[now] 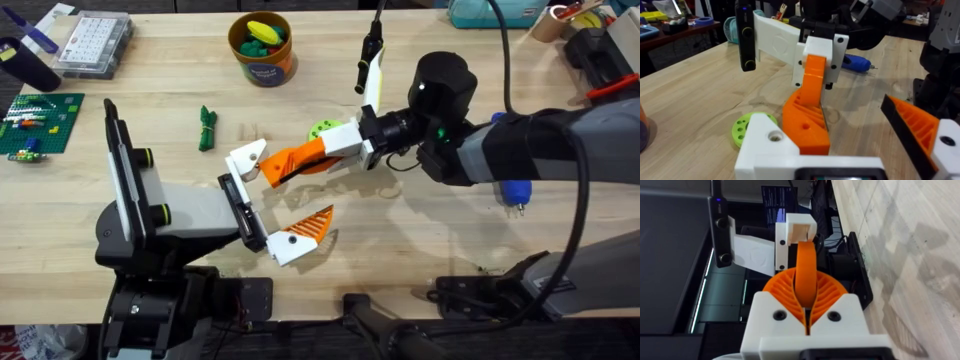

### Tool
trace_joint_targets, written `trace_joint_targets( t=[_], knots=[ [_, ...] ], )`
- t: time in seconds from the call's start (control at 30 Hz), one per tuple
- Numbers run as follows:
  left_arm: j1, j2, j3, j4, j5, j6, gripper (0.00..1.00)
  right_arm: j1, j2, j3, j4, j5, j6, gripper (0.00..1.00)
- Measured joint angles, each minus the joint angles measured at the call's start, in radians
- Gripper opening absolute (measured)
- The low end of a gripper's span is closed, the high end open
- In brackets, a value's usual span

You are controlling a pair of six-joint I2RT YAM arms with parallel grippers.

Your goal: Pick up the gripper from the table and insert it into the empty holder that is missing its gripper. Then pick up a screw, insert it into the mounting hole, and use the screwdriver to tighten it. Finally, clean up the table by picking up the vegetable and placing it into the bucket.

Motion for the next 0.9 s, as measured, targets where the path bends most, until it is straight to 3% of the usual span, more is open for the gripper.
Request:
trace_joint_targets(
  t=[0.9],
  knots=[
    [0.0, 0.0, 0.001, -0.005, -0.003, 0.0, 0.986, 0.001, 0.0, -0.002, 0.014, 0.0, 0.006, 0.014]
  ],
)
